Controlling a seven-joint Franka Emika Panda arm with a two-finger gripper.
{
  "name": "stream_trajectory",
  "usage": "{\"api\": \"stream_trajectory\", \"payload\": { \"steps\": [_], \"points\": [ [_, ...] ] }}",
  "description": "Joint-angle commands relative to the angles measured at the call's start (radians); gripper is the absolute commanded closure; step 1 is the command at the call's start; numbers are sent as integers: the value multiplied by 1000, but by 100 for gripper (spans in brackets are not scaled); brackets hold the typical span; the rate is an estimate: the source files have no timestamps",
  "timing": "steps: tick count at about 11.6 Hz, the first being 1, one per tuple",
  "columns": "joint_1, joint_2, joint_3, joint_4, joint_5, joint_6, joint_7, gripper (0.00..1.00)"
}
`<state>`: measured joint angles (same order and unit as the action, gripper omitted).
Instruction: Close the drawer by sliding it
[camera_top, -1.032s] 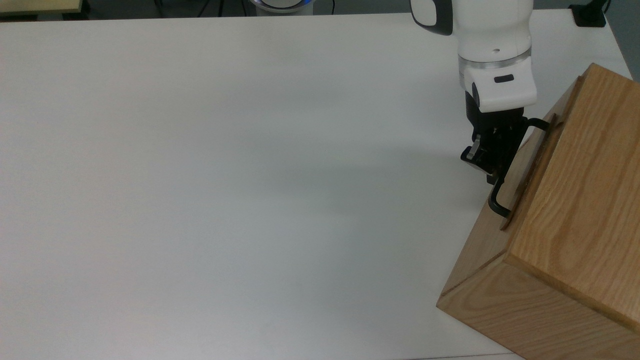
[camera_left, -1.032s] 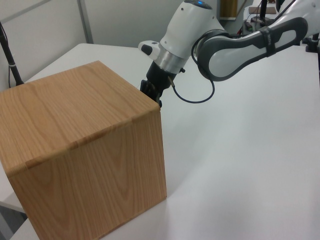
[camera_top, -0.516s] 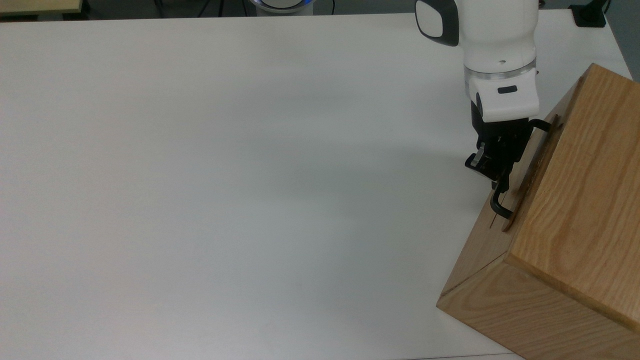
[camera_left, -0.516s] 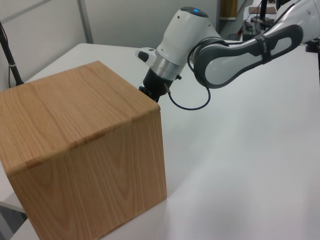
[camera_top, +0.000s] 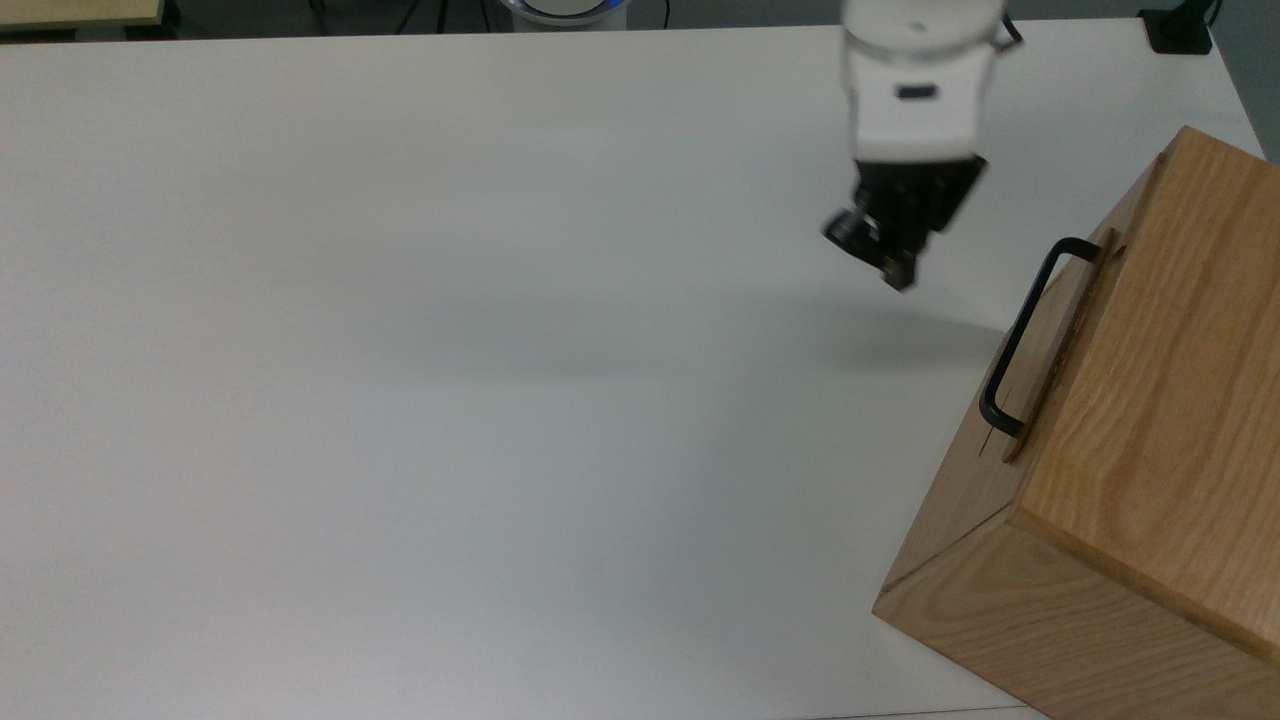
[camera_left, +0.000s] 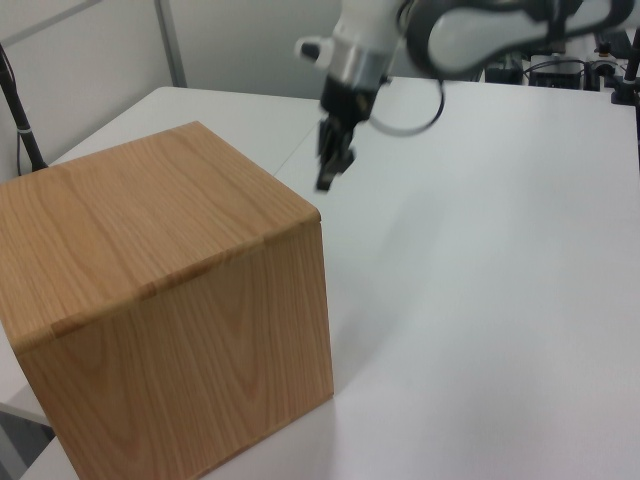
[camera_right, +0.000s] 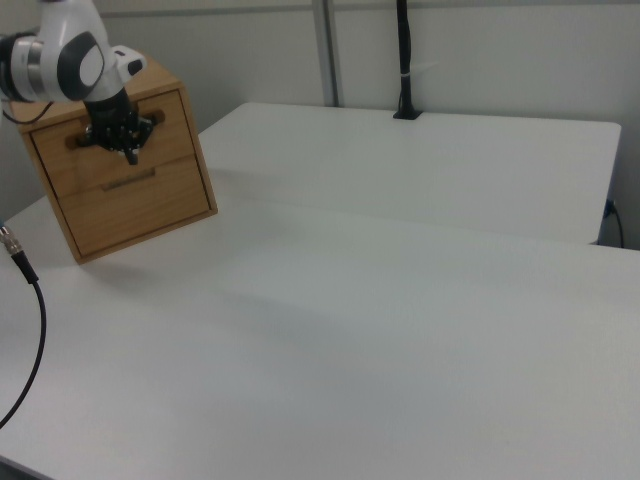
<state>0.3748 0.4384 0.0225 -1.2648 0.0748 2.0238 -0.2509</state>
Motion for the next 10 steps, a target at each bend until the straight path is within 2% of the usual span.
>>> {"api": "stream_trajectory", "payload": {
  "steps": [1,3,4,5,6,8,10],
  "points": [
    [-146,-246,25,-218,8,-182,19,100],
    [-250,-332,23,-232,0,-392,33,97],
    [-302,-370,23,-234,-13,-472,50,72],
    [-327,-385,23,-235,-64,-519,77,46],
    [-333,-385,23,-237,-105,-528,146,0],
    [-343,-391,16,-237,-144,-533,261,0],
    [-344,-374,11,-237,-165,-525,262,0]
  ]
}}
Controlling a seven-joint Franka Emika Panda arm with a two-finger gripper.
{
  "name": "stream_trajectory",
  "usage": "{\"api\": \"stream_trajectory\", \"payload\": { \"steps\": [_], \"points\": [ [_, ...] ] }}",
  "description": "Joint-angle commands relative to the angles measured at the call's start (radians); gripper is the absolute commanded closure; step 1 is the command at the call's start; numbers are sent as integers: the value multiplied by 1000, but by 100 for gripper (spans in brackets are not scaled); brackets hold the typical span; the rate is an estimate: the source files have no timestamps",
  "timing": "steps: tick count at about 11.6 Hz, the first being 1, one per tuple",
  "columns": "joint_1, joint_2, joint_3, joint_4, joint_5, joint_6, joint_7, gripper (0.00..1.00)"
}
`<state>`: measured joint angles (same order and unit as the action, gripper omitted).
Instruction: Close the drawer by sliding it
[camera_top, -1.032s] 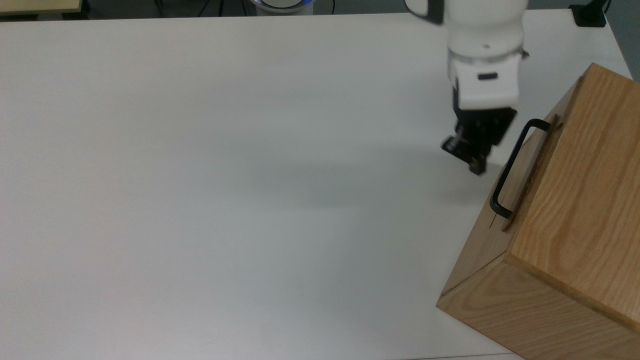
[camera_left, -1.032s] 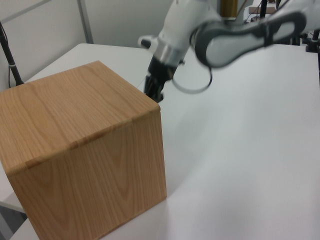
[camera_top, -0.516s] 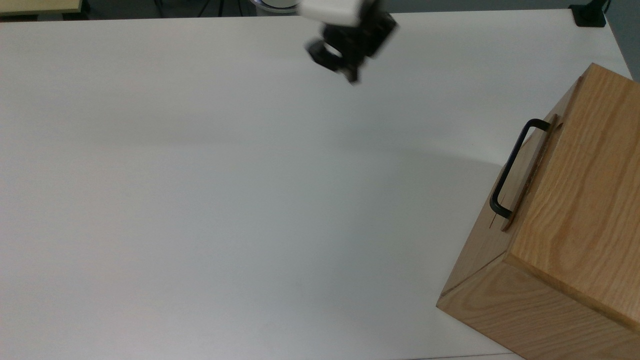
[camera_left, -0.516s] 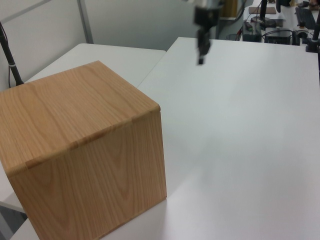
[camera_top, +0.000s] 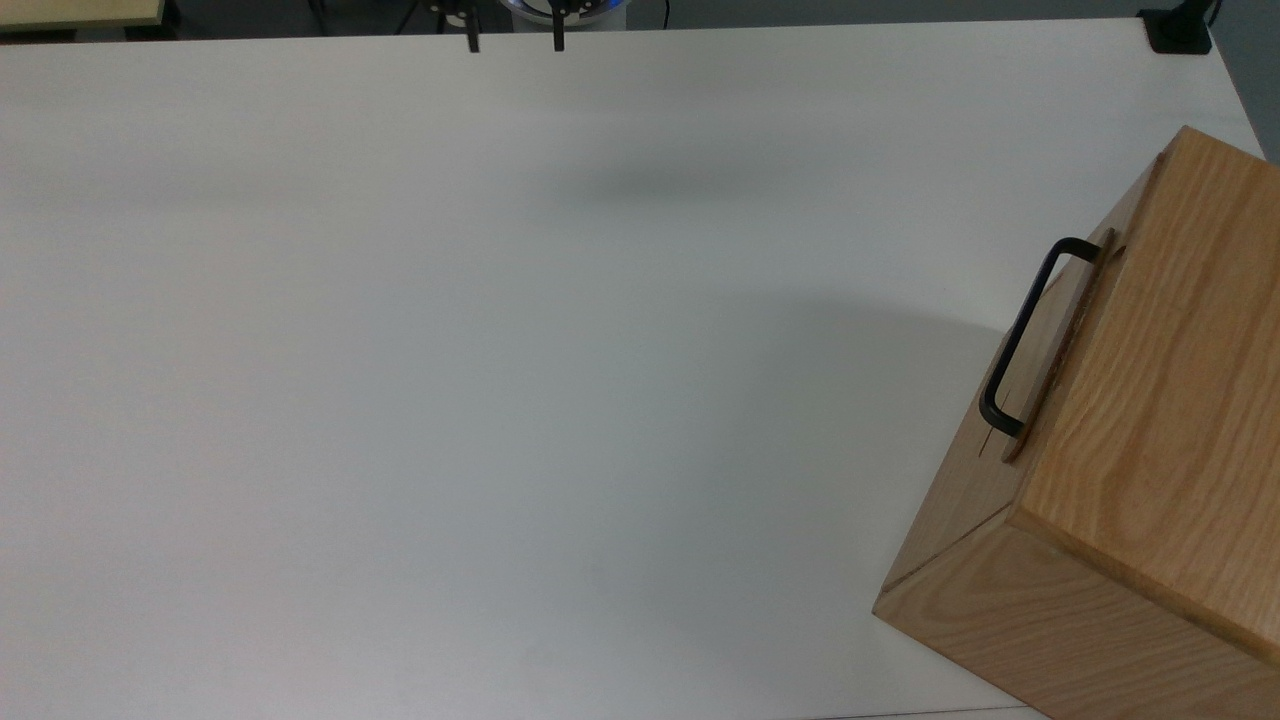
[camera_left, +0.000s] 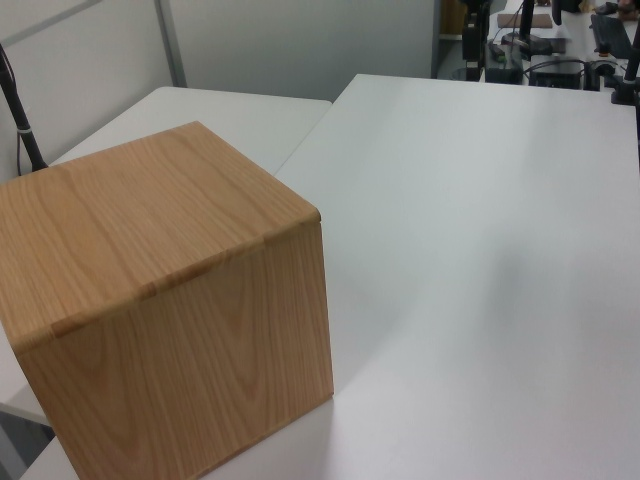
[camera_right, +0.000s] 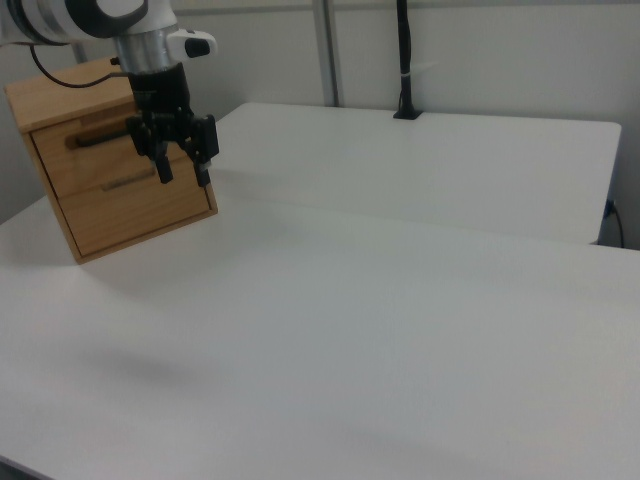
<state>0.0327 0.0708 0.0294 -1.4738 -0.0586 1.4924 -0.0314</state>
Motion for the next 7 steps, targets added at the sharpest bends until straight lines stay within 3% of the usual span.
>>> {"api": "stream_trajectory", "payload": {
  "steps": [1,3,7],
  "points": [
    [-3,16,-8,-28,-32,9,41,0],
    [-14,72,-10,-22,-30,26,44,0],
    [-43,69,-10,-19,-17,81,48,0]
  ]
}}
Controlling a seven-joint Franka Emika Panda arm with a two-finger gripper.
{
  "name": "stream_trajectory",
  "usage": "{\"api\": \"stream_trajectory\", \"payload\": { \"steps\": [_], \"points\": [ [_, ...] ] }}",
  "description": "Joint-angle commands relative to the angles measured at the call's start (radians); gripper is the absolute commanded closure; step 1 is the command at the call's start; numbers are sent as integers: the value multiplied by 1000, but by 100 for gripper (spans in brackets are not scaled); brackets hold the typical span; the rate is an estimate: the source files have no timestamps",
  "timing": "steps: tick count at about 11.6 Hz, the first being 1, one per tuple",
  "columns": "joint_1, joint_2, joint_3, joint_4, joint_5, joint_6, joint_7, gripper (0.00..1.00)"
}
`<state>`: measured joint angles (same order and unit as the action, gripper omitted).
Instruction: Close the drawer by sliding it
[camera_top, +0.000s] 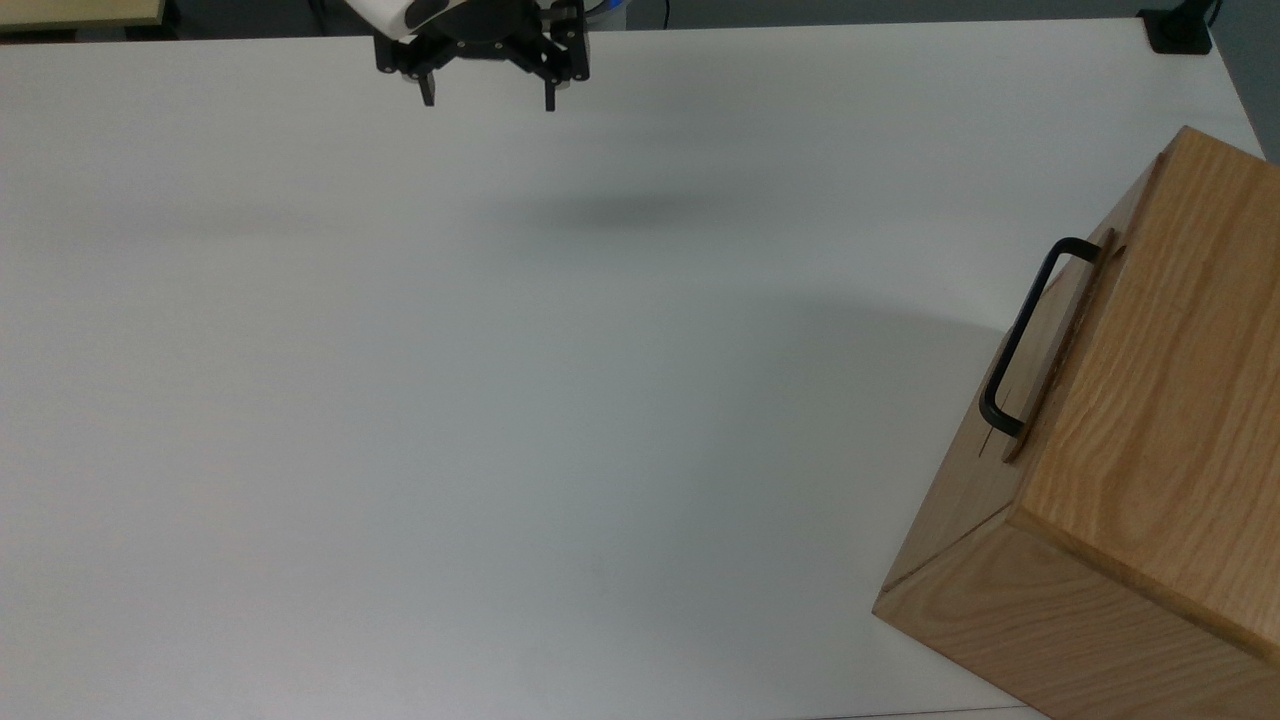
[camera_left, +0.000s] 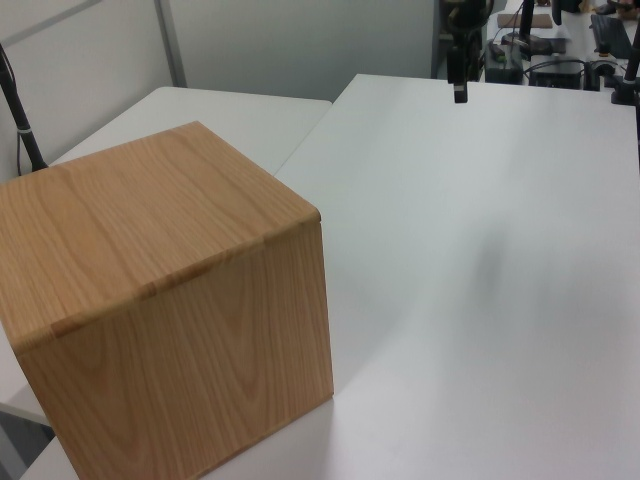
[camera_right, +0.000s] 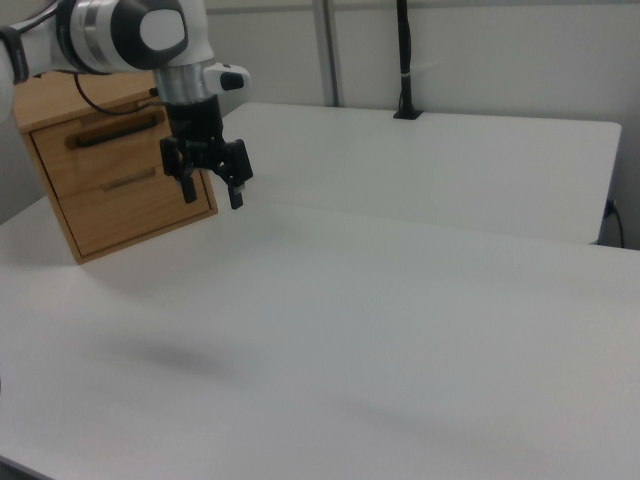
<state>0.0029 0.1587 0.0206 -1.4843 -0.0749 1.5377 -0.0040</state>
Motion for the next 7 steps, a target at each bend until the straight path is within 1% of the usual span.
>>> {"api": "stream_trajectory", "payload": {
  "steps": [1,7],
  "points": [
    [-15,-19,-1,-8,-2,45,25,0],
    [-32,-39,-2,15,-8,44,33,0]
  ]
}}
